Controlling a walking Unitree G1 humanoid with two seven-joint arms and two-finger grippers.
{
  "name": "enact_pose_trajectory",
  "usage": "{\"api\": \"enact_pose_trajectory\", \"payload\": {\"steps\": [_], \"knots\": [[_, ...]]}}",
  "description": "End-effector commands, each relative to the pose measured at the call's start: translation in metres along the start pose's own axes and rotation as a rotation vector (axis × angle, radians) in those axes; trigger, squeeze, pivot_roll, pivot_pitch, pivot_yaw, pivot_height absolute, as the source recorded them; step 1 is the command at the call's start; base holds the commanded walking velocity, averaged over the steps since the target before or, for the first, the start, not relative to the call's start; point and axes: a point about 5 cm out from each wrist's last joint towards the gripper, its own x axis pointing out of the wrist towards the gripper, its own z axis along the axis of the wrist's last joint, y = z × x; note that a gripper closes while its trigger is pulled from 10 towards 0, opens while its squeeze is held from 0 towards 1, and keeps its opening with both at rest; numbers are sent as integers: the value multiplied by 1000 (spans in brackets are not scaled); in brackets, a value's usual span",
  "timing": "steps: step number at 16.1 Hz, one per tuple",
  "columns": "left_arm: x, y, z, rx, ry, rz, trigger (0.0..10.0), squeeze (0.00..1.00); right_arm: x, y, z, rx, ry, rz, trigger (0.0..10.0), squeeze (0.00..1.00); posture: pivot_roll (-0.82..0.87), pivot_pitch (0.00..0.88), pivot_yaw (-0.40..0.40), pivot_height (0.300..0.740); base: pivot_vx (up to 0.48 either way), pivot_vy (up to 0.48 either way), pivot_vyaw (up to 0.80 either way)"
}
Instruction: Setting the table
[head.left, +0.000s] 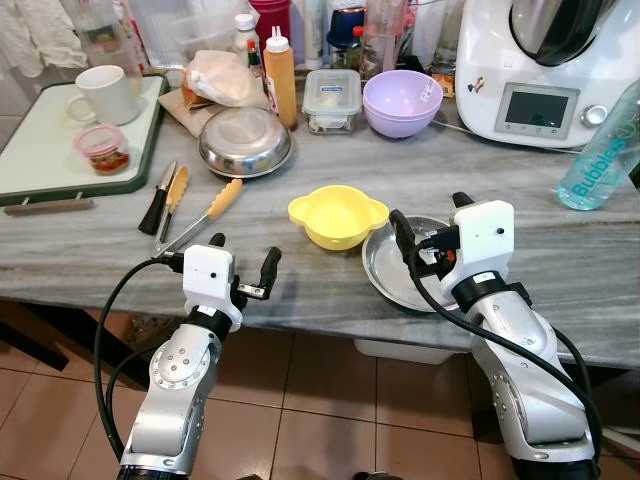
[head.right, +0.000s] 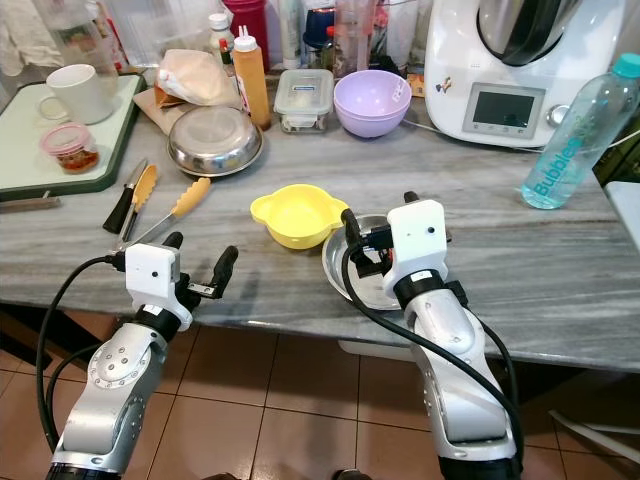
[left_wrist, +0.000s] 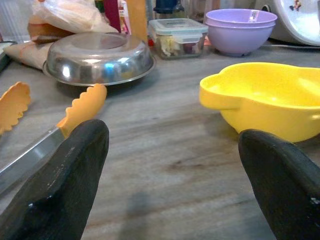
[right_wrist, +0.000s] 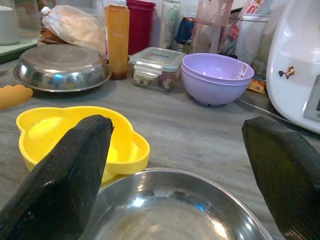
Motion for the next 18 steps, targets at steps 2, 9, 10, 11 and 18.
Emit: {"api": "enact_pose_trajectory", "payload": {"steps": [2, 9, 10, 11, 18], "knots": [[-1, 5, -2, 22, 8, 41, 10000, 0, 2, 4, 3, 10, -18, 18, 10000, 0, -49, 101, 19, 740, 0, 0, -341], [5, 4, 0, 30, 23, 20, 10000, 0, 6, 5, 9, 3, -38, 13, 10000, 0, -64, 105, 27, 740, 0, 0, 0], [5, 5, 0, 24, 27, 24, 10000, 0, 5, 5, 8, 2, -34, 13, 10000, 0, -68, 107, 27, 740, -255, 0, 0], [5, 5, -1, 24, 31, 26, 10000, 0, 5, 5, 8, 2, -33, 13, 10000, 0, -68, 107, 27, 740, 0, 0, 0], [7, 4, -2, 34, 36, 28, 10000, 0, 4, 5, 7, 4, -26, 8, 10000, 0, -73, 108, 33, 740, -34, 0, 0]]}}
